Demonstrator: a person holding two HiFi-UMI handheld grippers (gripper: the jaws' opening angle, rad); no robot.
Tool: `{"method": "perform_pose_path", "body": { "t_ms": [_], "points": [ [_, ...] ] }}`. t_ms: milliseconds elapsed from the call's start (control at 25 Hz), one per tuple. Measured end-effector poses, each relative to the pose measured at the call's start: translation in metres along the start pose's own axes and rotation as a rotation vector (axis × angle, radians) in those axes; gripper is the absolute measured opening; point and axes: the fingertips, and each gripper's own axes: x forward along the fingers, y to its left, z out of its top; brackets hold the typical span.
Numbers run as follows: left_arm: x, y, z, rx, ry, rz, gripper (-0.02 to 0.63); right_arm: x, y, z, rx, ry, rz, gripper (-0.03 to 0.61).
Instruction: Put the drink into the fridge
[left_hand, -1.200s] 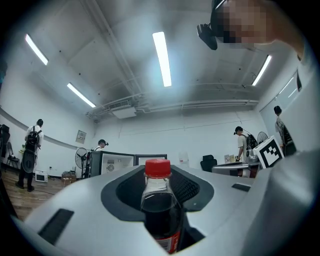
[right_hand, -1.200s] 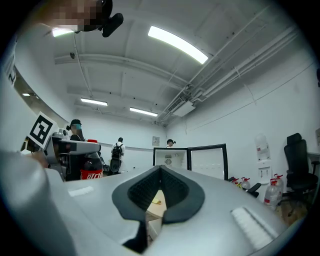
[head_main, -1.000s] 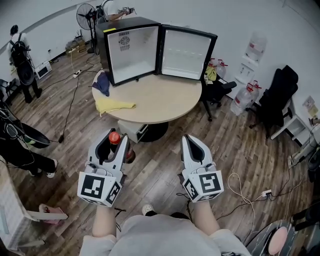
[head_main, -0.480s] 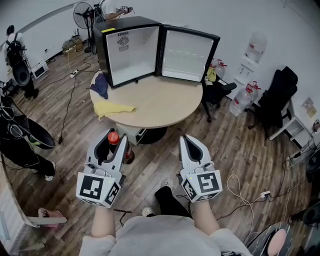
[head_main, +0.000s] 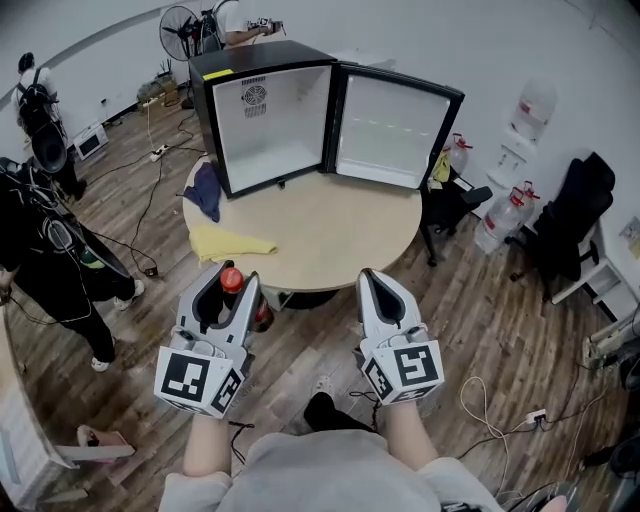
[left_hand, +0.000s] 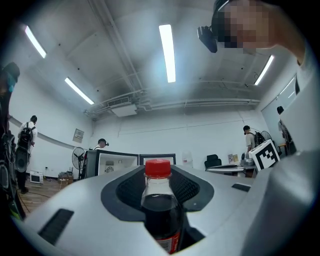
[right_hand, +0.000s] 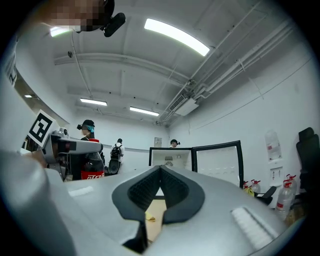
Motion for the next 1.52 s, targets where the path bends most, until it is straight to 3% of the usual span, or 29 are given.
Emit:
{"method": "perform_pose_path", "body": {
  "t_ms": [400, 800, 1120, 1520],
  "points": [
    [0.097, 0.032, 0.004, 0.005, -0.027, 0.054, 0.155, 0.09, -0.065, 0.0, 0.016, -0.025, 0.048, 0.009],
    [0.164, 0.041, 0.0, -0.002, -0.044, 0.09, 0.155, 0.137, -0.118, -0.01, 0.028, -0.033, 0.081, 0.009],
    [0.196, 0.054, -0.005, -0.007, -0.024, 0.094, 0.155, 0.171, -0.126, -0.028, 0.064, 0.003, 0.113, 0.009],
    [0.248, 0.102, -0.019, -0.008, -0.004, 0.065, 0.155, 0.244, -0.134, -0.038, 0.062, 0.015, 0.108, 0.009]
  ]
}}
